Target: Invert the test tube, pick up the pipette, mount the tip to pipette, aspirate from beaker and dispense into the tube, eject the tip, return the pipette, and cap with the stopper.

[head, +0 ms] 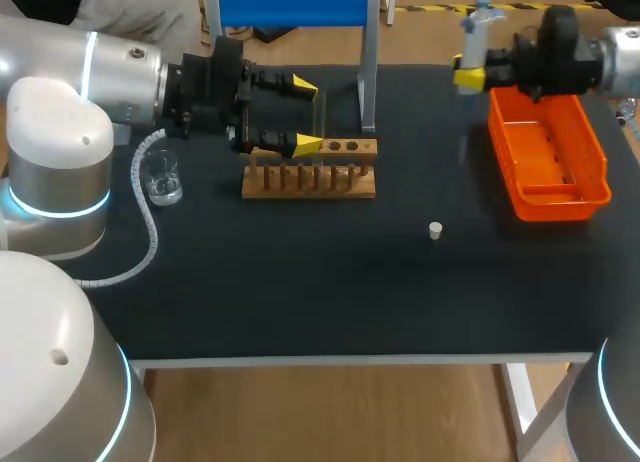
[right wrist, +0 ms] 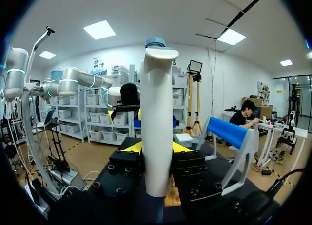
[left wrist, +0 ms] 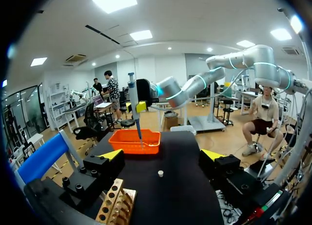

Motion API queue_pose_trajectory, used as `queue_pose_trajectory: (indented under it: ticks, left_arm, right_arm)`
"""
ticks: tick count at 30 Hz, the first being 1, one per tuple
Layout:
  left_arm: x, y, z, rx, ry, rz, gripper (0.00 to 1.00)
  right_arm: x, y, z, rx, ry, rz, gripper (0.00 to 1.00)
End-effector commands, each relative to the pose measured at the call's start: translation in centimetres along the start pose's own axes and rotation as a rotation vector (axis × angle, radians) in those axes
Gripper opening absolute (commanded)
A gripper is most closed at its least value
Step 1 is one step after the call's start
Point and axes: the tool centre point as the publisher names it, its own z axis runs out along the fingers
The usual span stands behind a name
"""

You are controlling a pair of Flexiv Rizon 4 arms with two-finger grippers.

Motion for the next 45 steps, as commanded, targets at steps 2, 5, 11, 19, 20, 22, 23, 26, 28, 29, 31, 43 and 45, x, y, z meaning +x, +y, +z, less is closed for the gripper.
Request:
queue_pose_trajectory:
  ticks: [2,5,11,19,20,22,23,26,28,29,31,43,45]
  left_arm:
    - [0.0,0.1,-0.1,0.003,-0.001,0.002,1.0]
    - [0.0,0.1,-0.1,0.003,-0.001,0.002,1.0]
    - [0.0,0.1,-0.1,0.003,-0.001,0.002,1.0]
    - [0.0,0.1,-0.1,0.003,-0.001,0.002,1.0]
    - [0.0,0.1,-0.1,0.003,-0.001,0.002,1.0]
    - [0.0,0.1,-0.1,0.003,-0.001,0.002,1.0]
    - [0.0,0.1,-0.1,0.003,-0.001,0.002,1.0]
    - [0.0,0.1,-0.1,0.003,-0.001,0.002,1.0]
    - [0.0,0.1,-0.1,0.003,-0.001,0.002,1.0]
    - [0.0,0.1,-0.1,0.003,-0.001,0.002,1.0]
    - [0.0,0.1,-0.1,0.003,-0.001,0.002,1.0]
    - [0.0,0.1,-0.1,0.003,-0.001,0.002,1.0]
    - [0.0,0.1,-0.1,0.003,-0.001,0.002,1.0]
  right_arm:
    - [0.2,0.2,-3.8,-0.002,-0.008,0.009,0.0]
    - [0.0,0.0,-5.5,-0.003,-0.016,0.011,0.0]
    - [-0.4,-0.1,-8.7,-0.025,-0.013,0.015,0.0]
    - [-1.7,-0.7,-12.1,-0.027,-0.03,0.007,0.0]
    - [-1.8,-0.9,-12.3,-0.006,-0.054,-0.004,0.0]
    - [-2.1,-1.3,-12.9,-0.012,-0.047,-0.001,0.0]
    - [-2.3,-1.5,-13.1,-0.006,-0.054,-0.003,0.0]
    - [-2.9,-2.2,-13.9,-0.006,-0.048,0.003,0.0]
    - [-3.3,-2.6,-14.3,-0.016,-0.033,0.008,0.0]
    - [-3.5,-2.8,-14.6,-0.025,-0.021,0.012,0.0]
    - [-3.8,-3.2,-15.0,-0.028,-0.02,0.008,0.0]
    - [-4.8,-4.7,-16.7,-0.074,0.032,0.007,0.0]
    - [-4.8,-4.8,-16.7,-0.076,0.036,0.001,0.0]
